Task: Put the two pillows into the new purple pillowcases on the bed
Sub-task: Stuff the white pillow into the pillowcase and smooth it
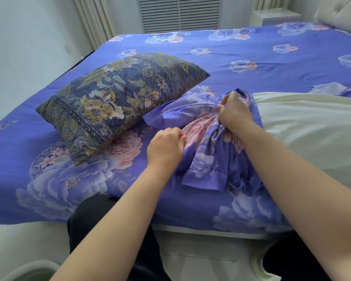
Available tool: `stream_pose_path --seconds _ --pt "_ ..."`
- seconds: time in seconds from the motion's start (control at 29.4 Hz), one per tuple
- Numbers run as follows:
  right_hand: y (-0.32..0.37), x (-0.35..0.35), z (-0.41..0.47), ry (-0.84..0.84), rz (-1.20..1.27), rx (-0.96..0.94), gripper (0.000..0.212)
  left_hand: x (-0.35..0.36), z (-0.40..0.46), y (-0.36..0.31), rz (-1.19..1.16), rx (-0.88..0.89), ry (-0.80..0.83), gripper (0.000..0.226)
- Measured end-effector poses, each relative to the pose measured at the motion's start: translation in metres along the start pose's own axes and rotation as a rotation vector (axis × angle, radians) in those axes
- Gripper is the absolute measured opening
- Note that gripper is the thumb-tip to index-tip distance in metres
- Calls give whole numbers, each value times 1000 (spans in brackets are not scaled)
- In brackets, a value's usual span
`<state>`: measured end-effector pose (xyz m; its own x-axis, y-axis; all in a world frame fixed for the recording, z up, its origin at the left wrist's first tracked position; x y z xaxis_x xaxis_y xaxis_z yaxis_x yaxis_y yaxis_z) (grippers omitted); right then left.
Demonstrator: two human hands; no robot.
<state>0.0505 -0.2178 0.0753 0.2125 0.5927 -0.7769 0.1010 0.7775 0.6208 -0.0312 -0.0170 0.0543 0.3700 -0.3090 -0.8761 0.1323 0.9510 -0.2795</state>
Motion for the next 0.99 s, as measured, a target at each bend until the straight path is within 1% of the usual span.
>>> stream_pose_path --seconds 0.1,0.2,0.31,0.37,0.44,0.51,0.54,0.58,0.61,0.68,0.71,0.75,0.82,0.85,0.88,0.95,0.99 --pt "-3 8 -6 51 -16 -1 28 21 -2 1 129 -29 189 37" --pt "-10 16 -17 63 9 -13 21 38 -5 8 37 -118 315 38" --pt "-16 9 -40 -28 115 -67 20 54 -8 8 -64 -193 399 31" --pt "-17 -5 -63 -196 161 -172 20 61 -11 4 -83 -215 414 24" --pt "-26 -25 -89 -425 163 -229 20 59 -12 2 -122 -228 364 18" --pt "-53 -53 -112 -632 152 -154 25 48 -10 -7 -262 -263 265 20" --pt "-65 -59 -118 -674 157 -93 32 40 -8 -4 -348 -307 215 23" --pt "-82 -69 -124 -664 167 -4 39 33 -8 -8 -439 -333 169 26" --pt "-100 -73 -129 -585 173 103 44 27 -7 -13 -515 -352 126 28" --pt "-118 -58 -133 -346 153 255 45 20 -4 -11 -580 -386 41 30" --pt "-120 -49 -138 -237 118 281 44 18 -2 -10 -582 -391 6 31" --pt "-117 -42 -142 -164 53 265 46 15 0 -8 -579 -397 -19 34" --pt "-111 -33 -147 -103 -23 211 47 9 8 -9 -560 -382 -51 41" --pt "-108 -26 -148 -105 27 180 43 6 13 -5 -553 -384 -60 44" --pt "-109 -28 -155 -159 196 162 40 1 16 -11 -559 -364 -60 47" --pt "-106 -34 -164 -354 642 155 36 -7 27 -12 -569 -350 -75 50" --pt "-101 -34 -165 -435 802 169 34 -11 34 -8 -558 -351 -95 51"
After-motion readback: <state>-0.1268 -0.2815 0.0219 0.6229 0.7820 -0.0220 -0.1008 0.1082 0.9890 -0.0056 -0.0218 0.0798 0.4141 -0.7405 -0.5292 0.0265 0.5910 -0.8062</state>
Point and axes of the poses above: each hand's wrist, its own z-axis towards the middle knuckle, its own x-axis out of the palm, y = z × x, the point moved 8 cm from there along z, towards the middle knuckle, and after that the axes turned 2 degrees about z, right-handed, at the moved point
